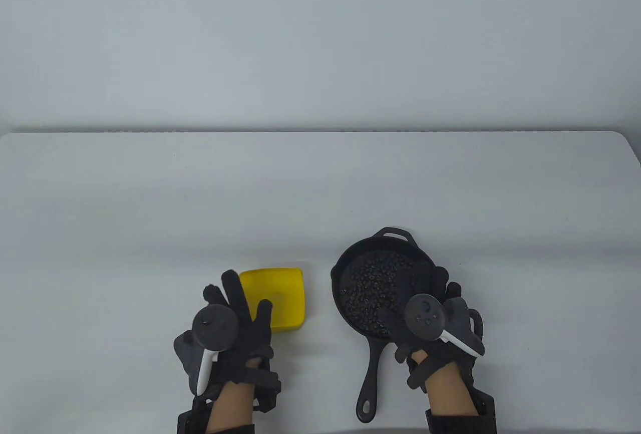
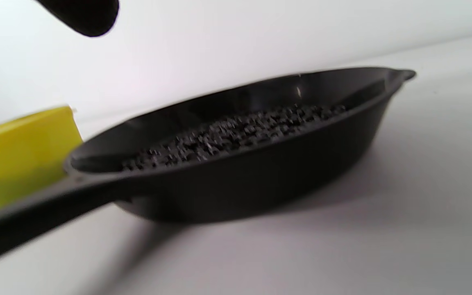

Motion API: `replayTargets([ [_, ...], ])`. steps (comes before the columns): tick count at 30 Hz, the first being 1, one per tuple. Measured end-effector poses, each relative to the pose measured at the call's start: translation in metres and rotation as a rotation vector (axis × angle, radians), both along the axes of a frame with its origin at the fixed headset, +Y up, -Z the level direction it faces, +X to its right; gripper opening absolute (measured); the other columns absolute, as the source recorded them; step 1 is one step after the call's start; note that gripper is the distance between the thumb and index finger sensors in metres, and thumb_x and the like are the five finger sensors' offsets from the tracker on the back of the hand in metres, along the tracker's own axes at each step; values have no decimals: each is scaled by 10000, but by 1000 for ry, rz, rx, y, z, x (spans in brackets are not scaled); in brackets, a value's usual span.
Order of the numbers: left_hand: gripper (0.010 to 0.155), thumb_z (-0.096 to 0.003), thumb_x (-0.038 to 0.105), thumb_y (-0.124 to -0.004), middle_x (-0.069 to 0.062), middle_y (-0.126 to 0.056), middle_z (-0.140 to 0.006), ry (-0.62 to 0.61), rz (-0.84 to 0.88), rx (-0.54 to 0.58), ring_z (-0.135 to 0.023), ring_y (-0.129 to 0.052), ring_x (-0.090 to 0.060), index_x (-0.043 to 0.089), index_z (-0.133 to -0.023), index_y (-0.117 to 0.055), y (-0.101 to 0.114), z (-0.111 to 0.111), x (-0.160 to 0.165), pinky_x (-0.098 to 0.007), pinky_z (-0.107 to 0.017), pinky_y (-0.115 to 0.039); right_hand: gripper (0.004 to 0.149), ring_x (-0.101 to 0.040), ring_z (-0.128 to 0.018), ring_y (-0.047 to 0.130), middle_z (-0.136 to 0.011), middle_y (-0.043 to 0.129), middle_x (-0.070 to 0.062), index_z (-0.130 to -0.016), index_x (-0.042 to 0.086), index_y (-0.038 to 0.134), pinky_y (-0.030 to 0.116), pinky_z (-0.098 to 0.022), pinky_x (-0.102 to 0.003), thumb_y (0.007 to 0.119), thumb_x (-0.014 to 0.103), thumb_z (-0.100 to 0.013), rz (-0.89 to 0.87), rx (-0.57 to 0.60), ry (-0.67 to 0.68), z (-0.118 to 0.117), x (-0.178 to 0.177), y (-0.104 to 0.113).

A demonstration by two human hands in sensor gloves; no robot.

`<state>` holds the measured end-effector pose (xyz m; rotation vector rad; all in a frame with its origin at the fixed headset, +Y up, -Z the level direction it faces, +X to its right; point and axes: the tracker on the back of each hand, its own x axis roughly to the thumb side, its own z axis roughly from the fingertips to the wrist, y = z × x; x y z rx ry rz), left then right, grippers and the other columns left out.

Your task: Sprinkle coffee beans onto the frying pan

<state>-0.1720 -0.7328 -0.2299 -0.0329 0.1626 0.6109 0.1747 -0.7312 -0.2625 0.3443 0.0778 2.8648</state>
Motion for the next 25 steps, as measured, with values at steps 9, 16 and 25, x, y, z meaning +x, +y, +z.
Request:
replayTargets([
  [9, 860, -397, 721, -654, 157, 59, -1116, -125, -250, -23, -1102, 82, -226, 513, -1042, -125, -3, 5, 34, -498, -767, 20, 804, -465, -847, -88, -1005, -66, -184, -1092, 93, 134, -48, -455, -539, 561, 571, -607, 12, -20, 15, 6, 2, -6],
  [16, 850, -405, 714, -628, 115, 43, -1115, -142, -197, -55, -1092, 58, -243, 471, -1049, -130, -7, 2, 34, -495, -757, 1, 804, -470, -849, -80, -1007, -62, -189, -1092, 88, 136, -32, -468, -551, 560, 569, -606, -14, -31, 27, 5, -2, -7],
  [25, 838, -410, 708, -619, 85, 9, -1115, -139, -198, -89, -1086, 38, -262, 450, -1050, -142, -11, 0, 35, -498, -752, -14, 805, -472, -850, -80, -1011, -55, -195, -1094, 84, 140, -35, -466, -551, 561, 568, -606, -42, -55, 9, 2, 1, -11],
])
